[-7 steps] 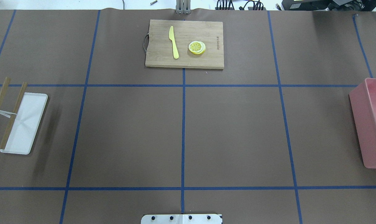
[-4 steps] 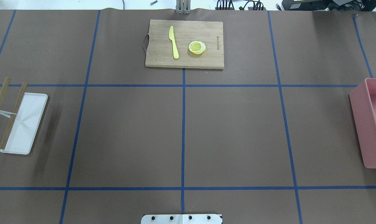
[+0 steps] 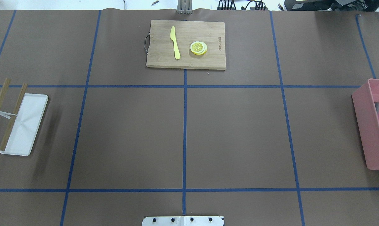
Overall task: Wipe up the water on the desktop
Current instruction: 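Carry the cloth to the pink bin with the right gripper and release it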
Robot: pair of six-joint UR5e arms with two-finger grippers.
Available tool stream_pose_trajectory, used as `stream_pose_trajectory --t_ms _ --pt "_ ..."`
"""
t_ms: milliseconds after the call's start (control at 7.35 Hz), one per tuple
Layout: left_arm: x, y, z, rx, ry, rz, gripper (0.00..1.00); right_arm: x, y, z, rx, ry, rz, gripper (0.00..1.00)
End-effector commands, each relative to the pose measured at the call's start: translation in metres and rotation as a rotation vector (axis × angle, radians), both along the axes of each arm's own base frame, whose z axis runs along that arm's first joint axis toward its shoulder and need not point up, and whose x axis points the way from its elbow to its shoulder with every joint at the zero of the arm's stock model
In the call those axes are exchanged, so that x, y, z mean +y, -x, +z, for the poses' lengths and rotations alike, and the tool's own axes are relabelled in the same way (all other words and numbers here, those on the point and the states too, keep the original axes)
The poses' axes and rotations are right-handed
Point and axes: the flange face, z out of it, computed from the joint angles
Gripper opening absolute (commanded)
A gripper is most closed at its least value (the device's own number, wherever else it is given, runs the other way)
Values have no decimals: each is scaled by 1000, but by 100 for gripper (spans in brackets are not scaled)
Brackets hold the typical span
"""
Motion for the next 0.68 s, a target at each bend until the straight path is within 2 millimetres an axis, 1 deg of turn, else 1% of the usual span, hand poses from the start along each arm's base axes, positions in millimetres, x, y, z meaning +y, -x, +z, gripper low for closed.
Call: stream_pose_trajectory --t_ms 0,136,272,408,545 --pt "0 0 -1 0 -1 -1 98 -8 -33 -4 -13 -86 108 100" --pt "0 1 0 0 0 -2 98 -5 -34 -3 -46 -89 114 100" --pt "0 1 1 0 3 -2 98 -3 -36 2 -28 -110 118 100" --pt "-1 21 11 6 27 -36 98 -6 -37 16 -24 -107 126 100" --pt "-2 40 28 44 36 -9 98 -13 -36 32 -28 -88 146 100"
